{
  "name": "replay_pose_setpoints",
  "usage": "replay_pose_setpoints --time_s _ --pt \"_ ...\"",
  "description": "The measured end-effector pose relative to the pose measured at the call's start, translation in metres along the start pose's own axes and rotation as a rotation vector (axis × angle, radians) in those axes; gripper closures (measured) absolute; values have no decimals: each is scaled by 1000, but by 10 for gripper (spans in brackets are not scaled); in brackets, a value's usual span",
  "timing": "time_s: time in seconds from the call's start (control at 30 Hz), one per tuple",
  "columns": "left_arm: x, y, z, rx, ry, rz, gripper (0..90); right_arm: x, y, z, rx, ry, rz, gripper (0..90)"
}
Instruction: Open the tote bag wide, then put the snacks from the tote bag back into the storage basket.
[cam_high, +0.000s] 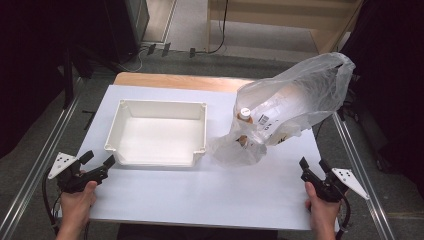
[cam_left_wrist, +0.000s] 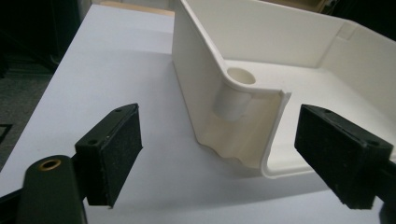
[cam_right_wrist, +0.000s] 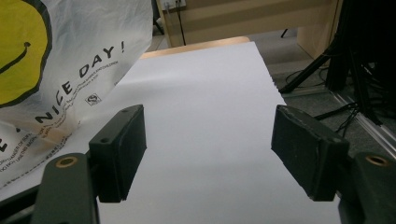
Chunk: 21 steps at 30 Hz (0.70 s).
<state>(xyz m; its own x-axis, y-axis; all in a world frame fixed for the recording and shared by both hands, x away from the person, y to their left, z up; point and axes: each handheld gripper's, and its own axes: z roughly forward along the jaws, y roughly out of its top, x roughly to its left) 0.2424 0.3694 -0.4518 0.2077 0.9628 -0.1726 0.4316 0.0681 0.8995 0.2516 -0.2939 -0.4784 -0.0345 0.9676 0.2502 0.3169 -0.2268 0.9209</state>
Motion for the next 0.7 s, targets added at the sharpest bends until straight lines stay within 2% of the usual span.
replay_pose_setpoints --time_s 0.17,0.27,0.4,0.53,0.7 --pt "-4 -1 -1 -4 8 27 150 2 0 -2 -9 4 -13 273" --pt "-6 -1 -3 -10 13 38 156 4 0 -1 -12 -1 -46 281" --pt "-6 0 -5 -31 -21 40 157 7 3 -6 6 -30 -72 300" --pt "-5 3 -10 -48 -38 24 161 6 13 -18 -17 -19 -35 299" --pt "-9 6 -12 -53 -49 25 163 15 30 -32 -61 9 -45 293"
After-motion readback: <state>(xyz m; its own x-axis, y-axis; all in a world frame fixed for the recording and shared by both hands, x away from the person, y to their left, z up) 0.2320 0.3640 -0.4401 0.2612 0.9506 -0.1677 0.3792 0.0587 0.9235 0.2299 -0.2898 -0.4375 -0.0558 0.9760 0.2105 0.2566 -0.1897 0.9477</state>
